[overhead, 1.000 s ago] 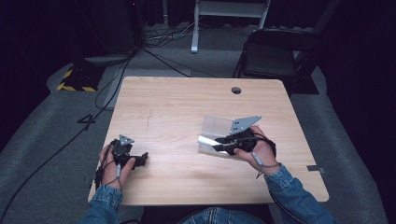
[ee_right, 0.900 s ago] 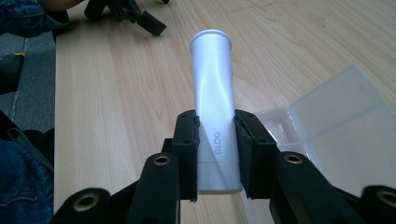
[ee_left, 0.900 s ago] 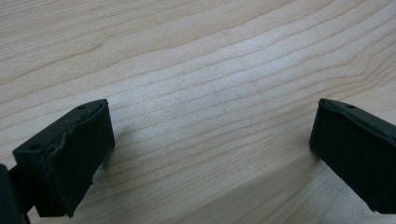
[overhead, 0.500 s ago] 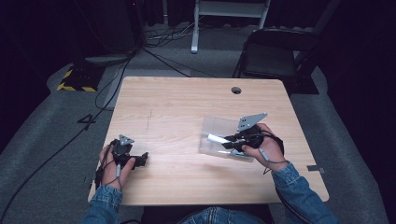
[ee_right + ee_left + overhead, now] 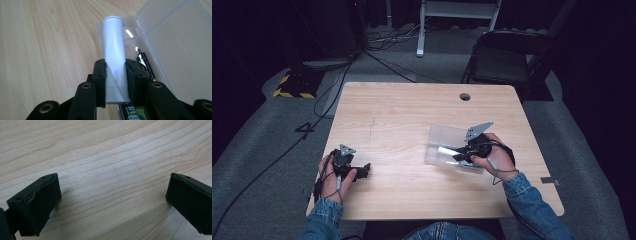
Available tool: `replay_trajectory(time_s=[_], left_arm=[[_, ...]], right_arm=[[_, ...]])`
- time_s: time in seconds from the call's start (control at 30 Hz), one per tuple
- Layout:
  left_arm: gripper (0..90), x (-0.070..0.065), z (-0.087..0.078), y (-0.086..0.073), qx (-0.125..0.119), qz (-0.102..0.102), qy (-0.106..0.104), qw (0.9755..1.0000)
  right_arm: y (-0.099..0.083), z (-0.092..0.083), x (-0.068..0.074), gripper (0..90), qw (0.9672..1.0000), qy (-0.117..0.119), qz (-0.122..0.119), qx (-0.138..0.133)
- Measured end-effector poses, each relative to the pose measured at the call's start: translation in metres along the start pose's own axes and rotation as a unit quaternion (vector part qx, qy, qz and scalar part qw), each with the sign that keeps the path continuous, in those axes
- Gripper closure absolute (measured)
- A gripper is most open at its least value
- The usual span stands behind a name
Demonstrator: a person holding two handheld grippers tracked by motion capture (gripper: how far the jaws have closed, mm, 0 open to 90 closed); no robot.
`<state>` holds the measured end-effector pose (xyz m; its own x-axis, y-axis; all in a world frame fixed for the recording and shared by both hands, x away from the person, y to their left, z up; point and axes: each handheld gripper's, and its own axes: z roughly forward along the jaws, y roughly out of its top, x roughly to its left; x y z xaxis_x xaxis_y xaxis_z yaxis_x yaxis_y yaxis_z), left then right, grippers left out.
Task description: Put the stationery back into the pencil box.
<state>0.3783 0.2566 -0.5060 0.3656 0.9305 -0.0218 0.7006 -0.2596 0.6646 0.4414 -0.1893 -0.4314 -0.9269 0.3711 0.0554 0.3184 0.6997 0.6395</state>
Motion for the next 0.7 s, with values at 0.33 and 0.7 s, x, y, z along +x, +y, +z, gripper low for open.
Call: replay_trajectory(time_s=[0.33, 0.7], left_arm=[[0.0, 0.000, 0.000, 0.000, 0.000, 0.000, 0.000, 1.0000], [0.0, 0.000, 0.000, 0.000, 0.000, -0.001, 0.000, 1.0000]], right_arm=[[-0.006, 0.011, -0.006, 71.4, 0.9997, 0.001, 0.011, 0.023], [-0.009, 0.020, -0.008, 71.4, 0.9991, 0.009, 0.017, 0.038]])
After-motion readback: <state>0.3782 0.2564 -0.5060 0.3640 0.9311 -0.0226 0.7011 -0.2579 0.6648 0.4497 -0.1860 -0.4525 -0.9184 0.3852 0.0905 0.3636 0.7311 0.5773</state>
